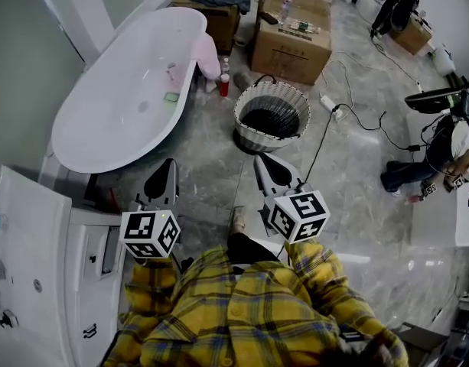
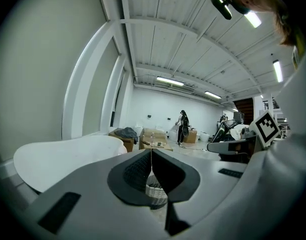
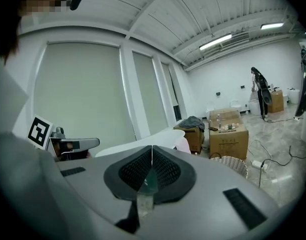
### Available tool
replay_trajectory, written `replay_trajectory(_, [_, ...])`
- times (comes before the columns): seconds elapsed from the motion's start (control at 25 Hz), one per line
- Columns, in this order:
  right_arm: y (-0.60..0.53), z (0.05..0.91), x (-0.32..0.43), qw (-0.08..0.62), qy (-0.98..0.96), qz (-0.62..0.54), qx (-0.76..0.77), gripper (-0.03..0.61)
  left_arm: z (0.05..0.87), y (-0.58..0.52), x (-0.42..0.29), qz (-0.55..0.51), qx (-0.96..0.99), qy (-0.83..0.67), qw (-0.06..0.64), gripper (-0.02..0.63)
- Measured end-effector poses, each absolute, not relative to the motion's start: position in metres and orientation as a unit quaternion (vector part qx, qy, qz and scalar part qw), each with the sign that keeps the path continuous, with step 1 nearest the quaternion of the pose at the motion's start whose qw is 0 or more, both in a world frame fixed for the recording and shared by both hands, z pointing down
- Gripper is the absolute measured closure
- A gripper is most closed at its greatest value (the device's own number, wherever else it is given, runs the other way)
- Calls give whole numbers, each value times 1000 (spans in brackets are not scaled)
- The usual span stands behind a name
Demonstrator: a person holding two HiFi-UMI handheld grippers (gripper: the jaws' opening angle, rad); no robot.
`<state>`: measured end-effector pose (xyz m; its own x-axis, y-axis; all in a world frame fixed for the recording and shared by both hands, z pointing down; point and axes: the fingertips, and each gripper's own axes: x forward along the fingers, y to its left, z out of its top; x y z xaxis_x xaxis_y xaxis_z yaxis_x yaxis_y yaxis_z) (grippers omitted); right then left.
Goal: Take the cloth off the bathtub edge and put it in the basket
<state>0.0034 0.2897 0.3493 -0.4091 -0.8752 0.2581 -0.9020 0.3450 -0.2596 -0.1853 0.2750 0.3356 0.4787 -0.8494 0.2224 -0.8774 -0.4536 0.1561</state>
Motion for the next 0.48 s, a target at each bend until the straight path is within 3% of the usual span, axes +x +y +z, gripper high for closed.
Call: replay_trajectory(0.48, [179,355,20,43,-849,183,493,551,335,180,-154,68,841,-520,133,594])
